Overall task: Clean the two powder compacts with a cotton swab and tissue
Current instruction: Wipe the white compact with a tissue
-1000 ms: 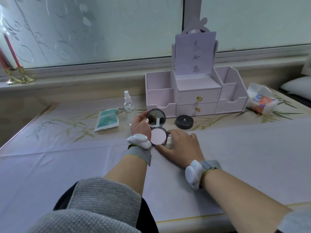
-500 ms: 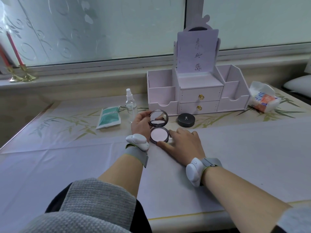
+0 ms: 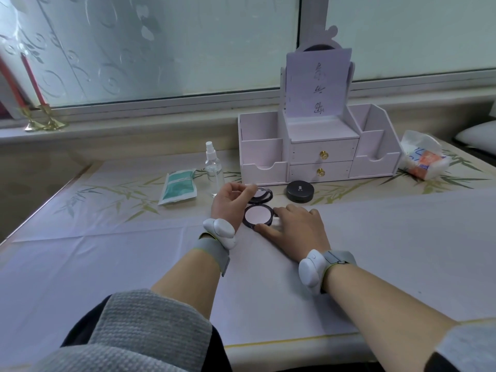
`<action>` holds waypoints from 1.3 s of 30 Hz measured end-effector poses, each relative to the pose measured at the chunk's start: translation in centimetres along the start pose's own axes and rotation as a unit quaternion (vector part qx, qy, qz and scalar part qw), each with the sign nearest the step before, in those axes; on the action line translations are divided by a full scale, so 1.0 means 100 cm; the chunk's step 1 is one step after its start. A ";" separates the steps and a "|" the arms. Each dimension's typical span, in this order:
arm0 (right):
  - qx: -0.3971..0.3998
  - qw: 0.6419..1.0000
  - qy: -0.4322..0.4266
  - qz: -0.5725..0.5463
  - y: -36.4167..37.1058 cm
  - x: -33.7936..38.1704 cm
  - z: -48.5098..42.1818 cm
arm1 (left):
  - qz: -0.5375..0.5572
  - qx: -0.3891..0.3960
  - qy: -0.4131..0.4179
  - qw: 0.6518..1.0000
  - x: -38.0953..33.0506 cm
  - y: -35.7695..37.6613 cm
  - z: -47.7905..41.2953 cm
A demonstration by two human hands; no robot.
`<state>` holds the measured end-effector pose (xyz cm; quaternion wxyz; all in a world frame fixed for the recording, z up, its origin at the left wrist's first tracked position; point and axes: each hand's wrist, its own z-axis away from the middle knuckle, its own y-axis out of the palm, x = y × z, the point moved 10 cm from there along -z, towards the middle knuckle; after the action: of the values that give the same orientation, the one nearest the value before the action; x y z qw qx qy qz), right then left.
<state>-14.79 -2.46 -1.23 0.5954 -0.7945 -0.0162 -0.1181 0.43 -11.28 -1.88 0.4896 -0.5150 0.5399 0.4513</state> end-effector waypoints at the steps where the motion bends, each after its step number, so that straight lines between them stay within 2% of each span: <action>1: -0.002 1.000 0.002 0.000 0.000 0.000 0.000 | -0.017 0.008 0.012 1.000 -0.002 0.000 0.001; 7: -0.014 1.000 0.019 -0.007 -0.002 -0.005 0.000 | -0.159 0.066 0.048 0.984 -0.010 0.003 0.008; 13: -0.020 1.000 0.014 0.000 -0.003 -0.005 0.001 | -0.244 0.087 0.094 0.961 -0.015 0.008 0.016; 23: -0.011 1.000 0.018 -0.023 -0.007 -0.005 0.003 | -0.309 0.086 0.159 0.934 -0.017 0.012 0.017; 39: -0.023 0.999 0.011 -0.028 -0.009 -0.003 0.005 | -0.300 0.081 0.158 0.937 -0.013 0.013 0.017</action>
<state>-15.18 -1.66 -0.61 0.5736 -0.8059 -0.0287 -0.1436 -0.77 -9.36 -0.81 0.5507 -0.6766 0.4649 0.1509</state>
